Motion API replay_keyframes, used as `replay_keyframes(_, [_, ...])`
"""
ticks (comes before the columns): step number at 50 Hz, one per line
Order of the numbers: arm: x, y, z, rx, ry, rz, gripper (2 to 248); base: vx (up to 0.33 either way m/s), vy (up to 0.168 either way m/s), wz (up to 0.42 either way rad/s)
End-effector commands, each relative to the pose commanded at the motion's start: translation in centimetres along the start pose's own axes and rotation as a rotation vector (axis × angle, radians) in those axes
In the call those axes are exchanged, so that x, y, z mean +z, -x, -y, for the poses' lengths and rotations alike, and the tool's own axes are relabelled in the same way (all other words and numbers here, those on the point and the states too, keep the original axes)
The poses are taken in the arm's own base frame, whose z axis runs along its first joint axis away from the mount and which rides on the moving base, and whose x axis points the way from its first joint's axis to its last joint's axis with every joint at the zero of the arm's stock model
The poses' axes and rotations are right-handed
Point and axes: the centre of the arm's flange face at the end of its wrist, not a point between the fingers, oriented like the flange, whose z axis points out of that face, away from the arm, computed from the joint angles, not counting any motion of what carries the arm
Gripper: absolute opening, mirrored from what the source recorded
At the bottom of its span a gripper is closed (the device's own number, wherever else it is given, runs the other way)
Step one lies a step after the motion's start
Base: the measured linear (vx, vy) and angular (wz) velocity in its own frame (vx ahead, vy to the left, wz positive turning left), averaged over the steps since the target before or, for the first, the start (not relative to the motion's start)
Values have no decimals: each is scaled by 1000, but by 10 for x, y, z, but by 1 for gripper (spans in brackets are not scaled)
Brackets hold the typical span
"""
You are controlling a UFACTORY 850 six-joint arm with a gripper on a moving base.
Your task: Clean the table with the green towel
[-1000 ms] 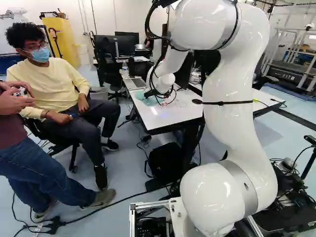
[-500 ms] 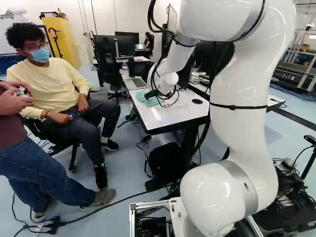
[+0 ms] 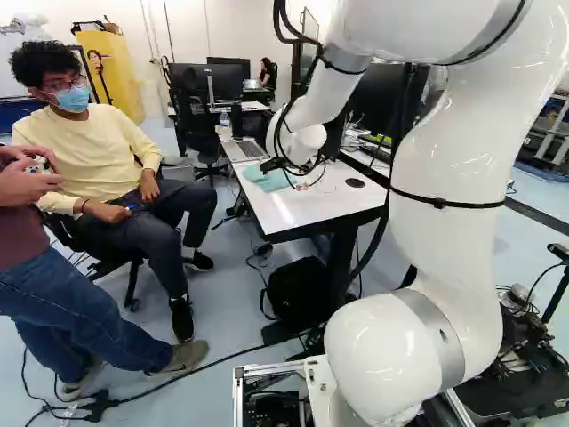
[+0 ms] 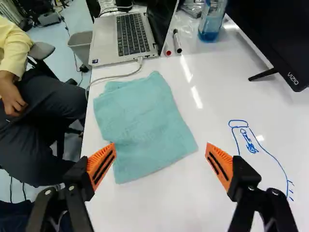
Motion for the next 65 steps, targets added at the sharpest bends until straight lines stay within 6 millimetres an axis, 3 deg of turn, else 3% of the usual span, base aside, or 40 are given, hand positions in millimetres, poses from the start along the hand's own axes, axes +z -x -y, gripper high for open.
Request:
replay_keyframes(25, [-9,-6,0,0,-1,-19,247,0,0,0])
replay_keyframes(43, [13,-24,-11,15,15,-30,247,0,0,0])
replay_keyframes(65, [32,-31,-46,55,62,-28,247,0,0,0])
